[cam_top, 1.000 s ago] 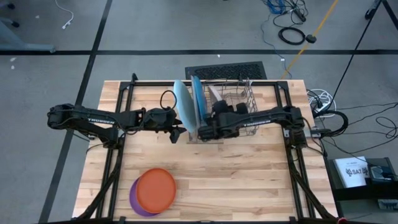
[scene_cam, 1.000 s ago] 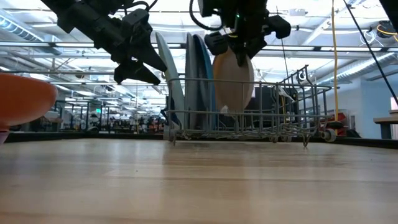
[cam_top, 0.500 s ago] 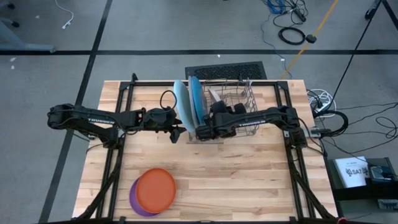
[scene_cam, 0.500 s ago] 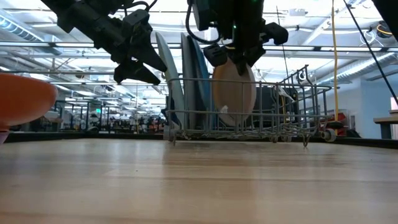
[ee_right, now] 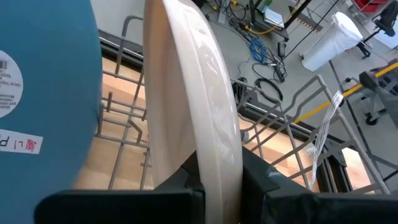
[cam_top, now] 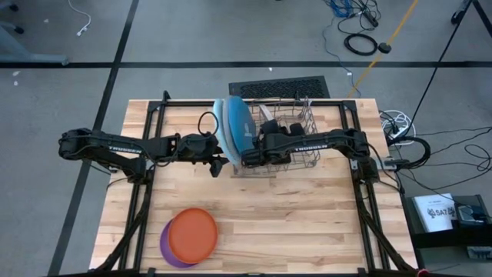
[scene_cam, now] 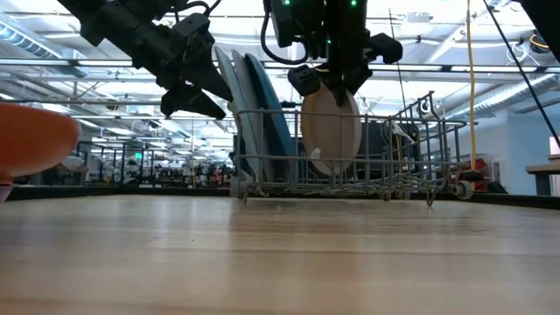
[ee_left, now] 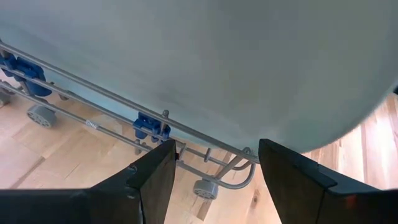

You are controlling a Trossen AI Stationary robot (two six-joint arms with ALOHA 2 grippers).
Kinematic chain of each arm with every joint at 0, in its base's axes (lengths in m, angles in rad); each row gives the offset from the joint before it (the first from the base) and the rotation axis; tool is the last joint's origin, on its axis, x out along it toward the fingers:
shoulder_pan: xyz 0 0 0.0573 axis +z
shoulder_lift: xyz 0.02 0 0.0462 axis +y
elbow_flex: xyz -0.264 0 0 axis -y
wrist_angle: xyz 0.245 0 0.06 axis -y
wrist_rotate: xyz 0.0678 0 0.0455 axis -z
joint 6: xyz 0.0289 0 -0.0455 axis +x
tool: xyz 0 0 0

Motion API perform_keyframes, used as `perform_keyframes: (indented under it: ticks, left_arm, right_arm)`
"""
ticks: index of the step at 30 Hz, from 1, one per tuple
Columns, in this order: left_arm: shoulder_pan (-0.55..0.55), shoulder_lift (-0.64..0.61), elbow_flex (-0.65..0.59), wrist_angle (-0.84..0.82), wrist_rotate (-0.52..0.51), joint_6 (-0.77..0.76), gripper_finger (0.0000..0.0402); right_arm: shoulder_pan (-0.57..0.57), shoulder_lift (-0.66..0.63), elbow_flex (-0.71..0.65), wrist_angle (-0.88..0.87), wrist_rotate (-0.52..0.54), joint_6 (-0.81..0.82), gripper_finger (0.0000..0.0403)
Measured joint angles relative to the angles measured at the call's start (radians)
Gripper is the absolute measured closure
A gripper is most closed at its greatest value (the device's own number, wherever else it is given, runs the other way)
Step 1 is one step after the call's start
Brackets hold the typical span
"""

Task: Sort dishes
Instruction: Put the white plate into the dish rack

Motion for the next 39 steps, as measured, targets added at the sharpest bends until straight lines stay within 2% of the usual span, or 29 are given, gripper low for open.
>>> perform_keyframes:
  ticks: [8, 15, 27, 33, 39]
  left_arm:
    - [0.000, 0.000, 0.000, 0.011, 0.000, 0.008, 0.0172]
    - [0.000, 0.000, 0.000, 0.009, 0.000, 0.008, 0.0172]
    - [0.000, 0.000, 0.000, 0.016, 0.000, 0.008, 0.0172]
    - [0.000, 0.000, 0.000, 0.016, -0.008, 0.016, 0.0172]
    - [0.000, 0.000, 0.000, 0.016, -0.023, 0.026, 0.0172]
  right_arm:
    - [-0.007, 0.000, 0.000, 0.003, -0.029, -0.014, 0.0366]
    - [-0.020, 0.001, 0.000, 0.104, -0.077, -0.133, 0.0366]
    - [-0.018, 0.001, -0.001, 0.125, -0.138, -0.157, 0.0366]
    - [-0.008, 0.001, -0.001, 0.129, -0.163, -0.158, 0.0331]
    - [0.013, 0.001, -0.001, 0.132, -0.132, -0.160, 0.0328]
